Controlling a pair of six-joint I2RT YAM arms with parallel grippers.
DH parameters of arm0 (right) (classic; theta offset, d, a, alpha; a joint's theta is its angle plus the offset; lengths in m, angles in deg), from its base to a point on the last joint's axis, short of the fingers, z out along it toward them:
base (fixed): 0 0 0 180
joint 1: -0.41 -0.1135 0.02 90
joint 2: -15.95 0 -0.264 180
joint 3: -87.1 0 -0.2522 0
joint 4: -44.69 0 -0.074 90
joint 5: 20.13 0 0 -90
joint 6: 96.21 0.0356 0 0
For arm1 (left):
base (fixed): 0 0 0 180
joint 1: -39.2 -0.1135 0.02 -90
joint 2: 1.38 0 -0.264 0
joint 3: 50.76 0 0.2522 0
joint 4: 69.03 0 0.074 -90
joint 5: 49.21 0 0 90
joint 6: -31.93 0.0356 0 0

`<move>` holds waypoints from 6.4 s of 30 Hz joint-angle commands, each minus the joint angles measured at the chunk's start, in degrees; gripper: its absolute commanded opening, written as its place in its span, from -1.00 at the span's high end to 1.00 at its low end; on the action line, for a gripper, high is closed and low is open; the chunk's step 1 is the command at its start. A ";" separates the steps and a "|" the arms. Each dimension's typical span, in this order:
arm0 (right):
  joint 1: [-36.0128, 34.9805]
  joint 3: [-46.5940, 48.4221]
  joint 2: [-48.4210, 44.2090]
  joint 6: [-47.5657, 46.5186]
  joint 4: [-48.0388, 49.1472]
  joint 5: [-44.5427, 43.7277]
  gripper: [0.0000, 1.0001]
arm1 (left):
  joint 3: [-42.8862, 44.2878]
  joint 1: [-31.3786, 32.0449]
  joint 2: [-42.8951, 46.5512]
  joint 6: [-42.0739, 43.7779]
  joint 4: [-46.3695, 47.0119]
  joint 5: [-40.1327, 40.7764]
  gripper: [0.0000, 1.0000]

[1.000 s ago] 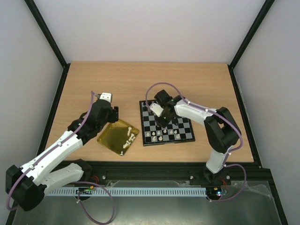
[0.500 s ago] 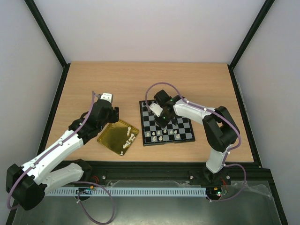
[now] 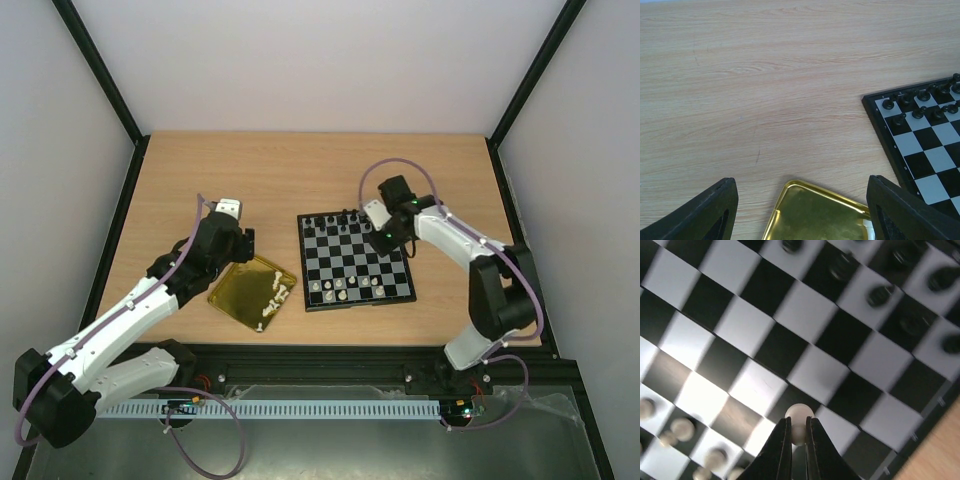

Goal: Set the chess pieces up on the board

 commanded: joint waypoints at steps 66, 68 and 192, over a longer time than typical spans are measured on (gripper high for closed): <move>5.85 -14.43 -12.76 -5.39 -5.32 2.47 0.53 | -0.15 -0.22 -3.10 0.45 0.25 -3.31 -0.46; 5.86 -12.45 -13.45 -5.00 -7.17 3.20 0.51 | -0.17 -0.15 -3.17 0.38 0.31 -3.39 -0.46; -26.74 -13.32 -33.86 -12.09 4.14 2.49 0.75 | 5.43 2.62 0.10 -9.18 3.78 -49.74 -0.08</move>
